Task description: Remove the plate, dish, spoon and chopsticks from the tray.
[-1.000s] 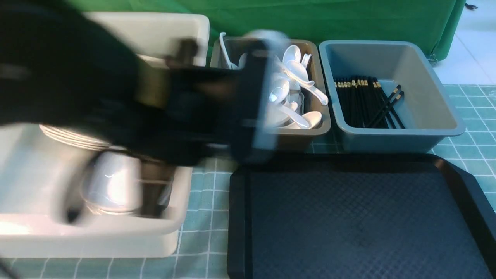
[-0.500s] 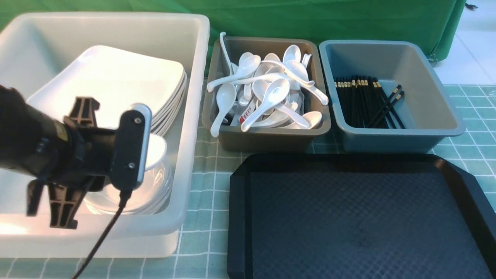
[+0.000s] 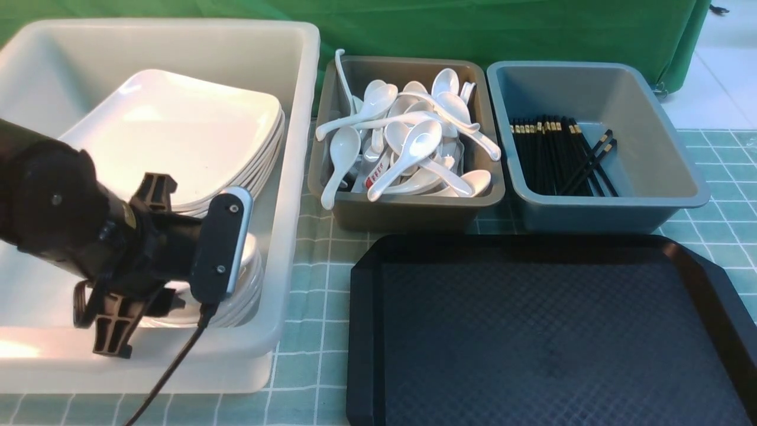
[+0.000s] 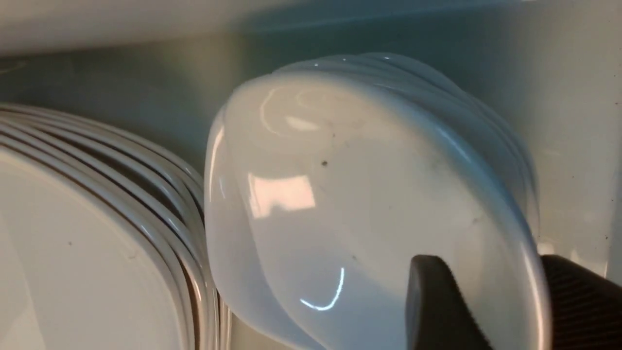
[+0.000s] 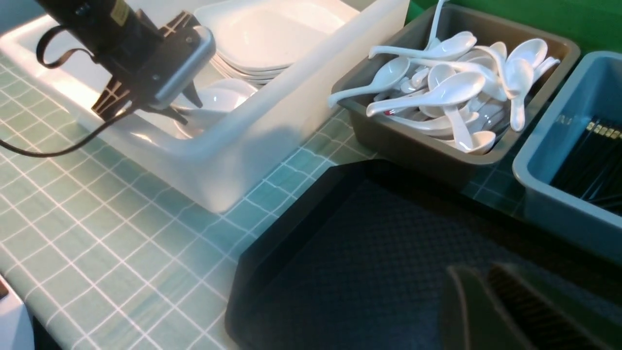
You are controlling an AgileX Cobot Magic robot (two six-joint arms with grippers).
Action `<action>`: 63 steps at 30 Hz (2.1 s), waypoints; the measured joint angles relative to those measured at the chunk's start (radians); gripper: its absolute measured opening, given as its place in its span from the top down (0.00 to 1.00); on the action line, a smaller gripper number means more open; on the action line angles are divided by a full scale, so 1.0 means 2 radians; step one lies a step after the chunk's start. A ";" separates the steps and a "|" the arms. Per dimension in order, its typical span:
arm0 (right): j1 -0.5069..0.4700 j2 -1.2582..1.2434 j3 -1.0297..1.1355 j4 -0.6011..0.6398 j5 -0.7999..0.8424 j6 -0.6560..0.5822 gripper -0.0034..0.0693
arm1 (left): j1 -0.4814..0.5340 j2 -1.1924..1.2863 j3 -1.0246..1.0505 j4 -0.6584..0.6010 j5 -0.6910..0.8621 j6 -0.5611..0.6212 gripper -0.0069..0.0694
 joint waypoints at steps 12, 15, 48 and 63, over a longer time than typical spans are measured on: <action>0.000 0.000 0.000 0.001 -0.002 0.000 0.83 | 0.000 -0.140 0.001 -0.120 0.048 -0.165 0.08; 0.000 0.000 0.000 0.001 -0.002 0.000 0.83 | 0.000 -0.202 0.001 -0.167 0.036 -0.194 0.15; 0.000 0.000 0.000 0.001 -0.005 0.004 0.83 | 0.000 -0.597 0.319 -0.290 -0.214 -0.360 0.89; -0.297 -0.085 0.128 0.073 -0.083 -0.156 0.93 | 0.000 -0.597 0.340 -0.288 -0.200 -0.357 0.89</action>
